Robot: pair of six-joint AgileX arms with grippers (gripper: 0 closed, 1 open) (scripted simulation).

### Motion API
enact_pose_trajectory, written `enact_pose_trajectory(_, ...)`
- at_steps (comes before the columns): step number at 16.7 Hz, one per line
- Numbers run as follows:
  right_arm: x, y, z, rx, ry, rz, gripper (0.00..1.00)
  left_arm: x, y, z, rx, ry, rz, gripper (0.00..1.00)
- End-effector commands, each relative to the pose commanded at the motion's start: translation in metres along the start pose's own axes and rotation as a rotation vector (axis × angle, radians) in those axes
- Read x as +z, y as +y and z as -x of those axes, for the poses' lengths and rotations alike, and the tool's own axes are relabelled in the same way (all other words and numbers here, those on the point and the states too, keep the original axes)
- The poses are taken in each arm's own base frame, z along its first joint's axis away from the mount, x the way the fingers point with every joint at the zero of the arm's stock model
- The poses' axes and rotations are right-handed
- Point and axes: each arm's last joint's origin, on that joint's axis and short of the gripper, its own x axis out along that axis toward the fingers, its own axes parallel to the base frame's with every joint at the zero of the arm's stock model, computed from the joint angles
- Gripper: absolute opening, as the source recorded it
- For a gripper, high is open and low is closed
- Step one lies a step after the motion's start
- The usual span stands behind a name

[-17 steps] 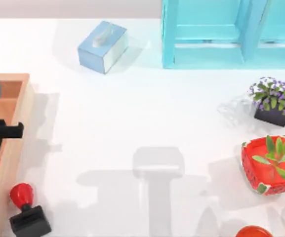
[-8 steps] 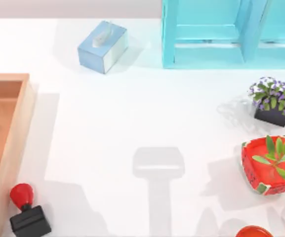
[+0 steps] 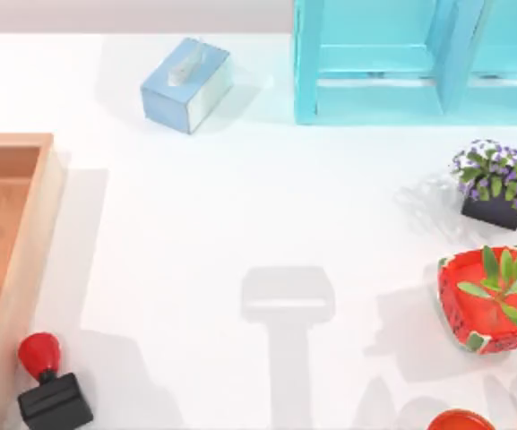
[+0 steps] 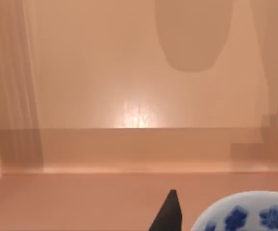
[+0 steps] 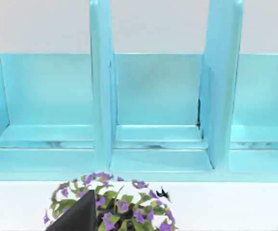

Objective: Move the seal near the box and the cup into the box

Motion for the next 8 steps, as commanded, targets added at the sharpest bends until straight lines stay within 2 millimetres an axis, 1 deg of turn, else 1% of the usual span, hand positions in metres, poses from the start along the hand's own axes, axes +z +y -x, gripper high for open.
enact_pose_trajectory(8,0.000,0.000,0.000,0.000,0.000,0.000,1.00,0.002,0.001,-0.044,0.006,-0.016,-0.006,0.00)
